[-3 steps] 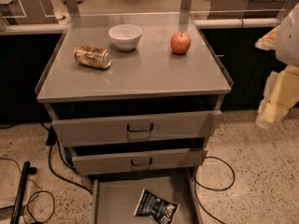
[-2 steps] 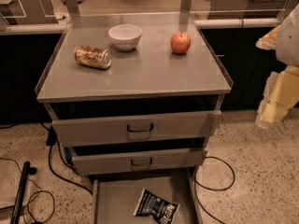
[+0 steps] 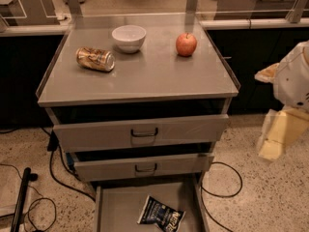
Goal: Pick blue chip bag from bottom drawer and place on counter
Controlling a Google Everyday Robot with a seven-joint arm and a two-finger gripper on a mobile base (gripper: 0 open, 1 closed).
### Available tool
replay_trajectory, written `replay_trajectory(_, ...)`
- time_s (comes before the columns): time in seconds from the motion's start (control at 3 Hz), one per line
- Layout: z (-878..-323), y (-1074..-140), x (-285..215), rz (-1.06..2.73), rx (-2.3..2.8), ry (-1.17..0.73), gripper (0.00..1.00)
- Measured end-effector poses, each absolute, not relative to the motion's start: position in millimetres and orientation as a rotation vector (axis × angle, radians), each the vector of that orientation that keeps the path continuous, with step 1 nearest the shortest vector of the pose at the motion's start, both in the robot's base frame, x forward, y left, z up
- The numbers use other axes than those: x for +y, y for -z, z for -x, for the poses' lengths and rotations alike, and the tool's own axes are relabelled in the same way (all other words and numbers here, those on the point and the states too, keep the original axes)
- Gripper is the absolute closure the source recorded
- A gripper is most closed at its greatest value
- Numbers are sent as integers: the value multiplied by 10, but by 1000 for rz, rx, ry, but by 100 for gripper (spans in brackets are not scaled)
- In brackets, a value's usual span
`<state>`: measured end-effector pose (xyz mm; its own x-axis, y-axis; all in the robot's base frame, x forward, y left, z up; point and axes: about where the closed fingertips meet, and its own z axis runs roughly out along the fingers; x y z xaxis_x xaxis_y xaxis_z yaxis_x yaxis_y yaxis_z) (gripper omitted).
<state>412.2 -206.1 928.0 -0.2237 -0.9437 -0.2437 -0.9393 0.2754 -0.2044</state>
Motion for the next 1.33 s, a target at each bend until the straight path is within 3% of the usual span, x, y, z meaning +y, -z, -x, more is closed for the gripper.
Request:
replay_trajectory(0.67,-3810,-8370,-1936,1670,2062,-241,0)
replay_trajectory(1.33,-3774,-7961,-1884,1686,2005,-295,0)
